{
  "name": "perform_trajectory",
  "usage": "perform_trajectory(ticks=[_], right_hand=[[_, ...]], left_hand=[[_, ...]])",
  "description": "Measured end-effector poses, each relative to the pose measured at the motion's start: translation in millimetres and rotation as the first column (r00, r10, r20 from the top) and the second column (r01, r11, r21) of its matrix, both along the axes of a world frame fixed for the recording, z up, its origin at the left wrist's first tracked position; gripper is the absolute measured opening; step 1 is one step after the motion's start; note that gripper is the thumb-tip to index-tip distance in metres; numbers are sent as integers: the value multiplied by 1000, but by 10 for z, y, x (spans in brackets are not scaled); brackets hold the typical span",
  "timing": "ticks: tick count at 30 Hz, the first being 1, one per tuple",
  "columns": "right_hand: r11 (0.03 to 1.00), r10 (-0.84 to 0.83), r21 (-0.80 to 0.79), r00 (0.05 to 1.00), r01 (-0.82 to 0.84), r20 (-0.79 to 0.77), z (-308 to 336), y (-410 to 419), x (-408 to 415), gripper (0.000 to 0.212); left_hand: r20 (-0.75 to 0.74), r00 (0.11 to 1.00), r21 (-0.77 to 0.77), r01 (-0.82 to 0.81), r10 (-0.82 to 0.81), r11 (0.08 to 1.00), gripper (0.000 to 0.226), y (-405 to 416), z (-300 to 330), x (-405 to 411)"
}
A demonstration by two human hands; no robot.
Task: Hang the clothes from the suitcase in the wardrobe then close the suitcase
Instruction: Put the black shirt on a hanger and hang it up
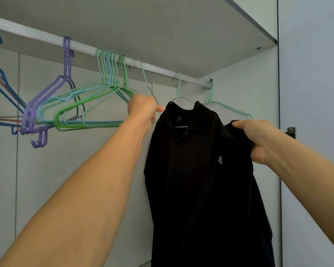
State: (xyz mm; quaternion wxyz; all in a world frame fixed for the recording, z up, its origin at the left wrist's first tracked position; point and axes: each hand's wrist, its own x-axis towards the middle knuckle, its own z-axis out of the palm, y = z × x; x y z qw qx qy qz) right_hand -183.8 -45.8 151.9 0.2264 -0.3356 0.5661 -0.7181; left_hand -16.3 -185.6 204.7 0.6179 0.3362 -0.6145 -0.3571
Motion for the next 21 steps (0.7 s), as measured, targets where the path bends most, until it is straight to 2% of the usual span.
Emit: perform_trajectory(ticks=[1,2,3,5,8,14,17,21], right_hand=[[1000,6,1,1000,-6,0,-8,25,-8,11],[1000,15,3,1000,-15,-2,-12,52,-16,12],[1000,28,5,1000,-28,-3,-27,92,-29,14],[999,55,3,998,-55,-8,-46,154,-49,18],[996,85,-12,996,-85,-8,-79,263,-111,15],[988,153,15,986,-152,-70,-157,530,-225,21],[987,141,96,980,-129,-139,-253,718,-277,20],[981,65,194,966,-15,-251,-373,999,-398,22]], left_hand=[[-163,984,11,81,-78,997,24,25,-9,-21],[-265,953,3,153,-147,988,24,62,-19,-42],[-318,920,-17,235,-228,972,23,94,-36,-84],[-333,854,-51,407,-400,912,17,207,-47,-148],[-293,773,-20,584,-563,812,7,395,-72,-271],[-149,718,90,694,-680,714,5,859,-355,-608],[-99,729,160,683,-677,712,8,1027,-642,-852],[89,751,210,628,-654,749,10,1172,-1031,-1185]])
